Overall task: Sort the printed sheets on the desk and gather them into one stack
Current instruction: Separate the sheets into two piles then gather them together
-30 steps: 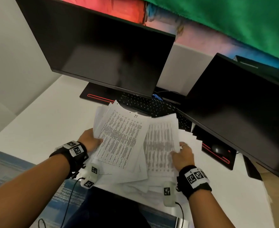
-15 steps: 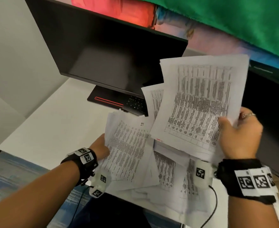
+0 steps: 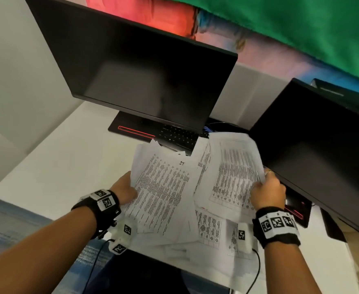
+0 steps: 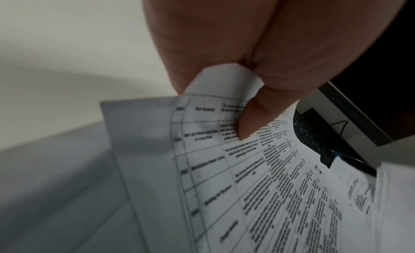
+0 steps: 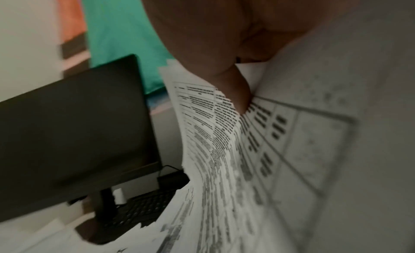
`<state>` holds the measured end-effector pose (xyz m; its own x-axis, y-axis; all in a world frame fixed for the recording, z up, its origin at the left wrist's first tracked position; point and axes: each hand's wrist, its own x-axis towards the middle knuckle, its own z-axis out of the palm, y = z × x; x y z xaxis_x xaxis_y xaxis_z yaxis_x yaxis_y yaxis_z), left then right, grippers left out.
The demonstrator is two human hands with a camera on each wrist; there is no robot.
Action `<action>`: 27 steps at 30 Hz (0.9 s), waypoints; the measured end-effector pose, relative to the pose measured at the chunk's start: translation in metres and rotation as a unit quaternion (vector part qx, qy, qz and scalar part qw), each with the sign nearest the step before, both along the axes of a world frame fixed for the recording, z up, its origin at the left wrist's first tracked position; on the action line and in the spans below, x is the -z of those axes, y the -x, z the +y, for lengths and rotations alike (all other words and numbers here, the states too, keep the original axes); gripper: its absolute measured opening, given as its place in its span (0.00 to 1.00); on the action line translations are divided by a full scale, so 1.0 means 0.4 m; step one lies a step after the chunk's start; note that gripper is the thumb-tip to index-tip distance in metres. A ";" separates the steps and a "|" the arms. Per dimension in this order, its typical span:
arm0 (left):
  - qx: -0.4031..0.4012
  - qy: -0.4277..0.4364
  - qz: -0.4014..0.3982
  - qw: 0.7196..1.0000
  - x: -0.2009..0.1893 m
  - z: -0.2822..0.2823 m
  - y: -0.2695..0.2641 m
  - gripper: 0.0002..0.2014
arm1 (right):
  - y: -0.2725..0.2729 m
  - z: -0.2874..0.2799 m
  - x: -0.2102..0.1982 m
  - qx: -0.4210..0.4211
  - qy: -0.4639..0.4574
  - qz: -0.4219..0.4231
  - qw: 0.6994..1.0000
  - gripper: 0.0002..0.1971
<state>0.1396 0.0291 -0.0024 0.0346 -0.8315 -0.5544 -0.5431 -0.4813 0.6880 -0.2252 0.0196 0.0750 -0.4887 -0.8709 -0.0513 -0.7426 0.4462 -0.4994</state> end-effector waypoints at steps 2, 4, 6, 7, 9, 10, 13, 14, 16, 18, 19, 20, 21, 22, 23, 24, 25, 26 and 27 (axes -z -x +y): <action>-0.009 -0.006 0.002 1.000 0.001 0.003 -0.002 0.33 | 0.042 -0.012 0.055 0.054 -0.042 -0.054 0.996 0.12; -0.015 -0.012 0.001 1.000 0.003 0.008 -0.001 0.34 | 0.068 -0.014 0.101 0.094 -0.084 -0.141 0.982 0.18; -0.017 -0.008 0.000 1.000 0.004 0.012 -0.001 0.34 | 0.079 -0.009 0.150 0.114 -0.107 -0.206 0.966 0.23; -0.016 -0.006 0.002 1.000 0.005 0.013 0.000 0.34 | 0.078 -0.009 0.169 0.112 -0.107 -0.213 0.965 0.22; -0.009 -0.003 0.004 1.000 0.007 0.017 -0.002 0.33 | 0.067 -0.009 0.191 0.099 -0.094 -0.199 0.970 0.16; -0.006 -0.002 0.004 1.000 0.004 0.020 -0.003 0.32 | 0.059 -0.008 0.187 0.090 -0.086 -0.194 0.973 0.13; -0.002 0.006 0.000 1.000 0.002 0.020 -0.006 0.30 | 0.046 -0.005 0.118 0.057 -0.030 -0.163 0.985 0.08; -0.005 0.005 -0.001 1.000 -0.003 0.020 -0.008 0.30 | 0.045 -0.003 0.078 0.052 0.004 -0.142 0.988 0.07; 0.000 -0.003 0.000 1.000 -0.004 0.022 -0.015 0.27 | 0.053 0.002 -0.004 0.037 0.085 -0.112 0.989 0.08; 0.012 -0.006 -0.011 1.000 -0.003 0.020 -0.022 0.26 | 0.068 0.005 -0.092 0.019 0.150 -0.092 0.984 0.09; 0.015 -0.004 -0.011 1.000 0.002 0.018 -0.027 0.26 | 0.077 0.006 -0.136 0.011 0.175 -0.085 0.981 0.10; 0.015 -0.003 -0.011 1.000 0.001 0.017 -0.028 0.25 | 0.087 0.003 -0.170 0.005 0.194 -0.086 0.977 0.10; 0.012 0.000 -0.012 1.000 0.003 0.015 -0.026 0.24 | 0.093 -0.001 -0.197 -0.004 0.210 -0.100 0.973 0.10; 0.013 0.003 -0.015 1.000 -0.003 0.015 -0.020 0.23 | 0.097 -0.003 -0.214 -0.012 0.220 -0.118 0.968 0.11; 0.023 0.010 -0.015 1.000 -0.007 0.016 -0.012 0.23 | 0.096 0.000 -0.226 -0.018 0.223 -0.134 0.965 0.11; 0.033 0.019 -0.012 0.999 -0.011 0.017 -0.004 0.23 | 0.094 0.006 -0.234 -0.022 0.222 -0.142 0.964 0.11; 0.043 0.028 -0.003 0.999 -0.009 0.019 0.003 0.24 | 0.094 0.017 -0.237 -0.024 0.219 -0.148 0.964 0.10; 0.054 0.036 0.011 0.998 -0.011 0.022 0.008 0.27 | 0.095 0.029 -0.234 -0.021 0.214 -0.155 0.964 0.09; 0.060 0.043 0.029 0.997 0.000 0.025 0.007 0.30 | 0.096 0.042 -0.226 -0.017 0.204 -0.170 0.964 0.09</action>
<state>0.1367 0.0389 -0.0023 -0.0973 -0.8725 -0.4788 -0.5514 -0.3532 0.7558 -0.2634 0.0363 0.1653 -0.4752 -0.8678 0.1453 -0.5150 0.1404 -0.8456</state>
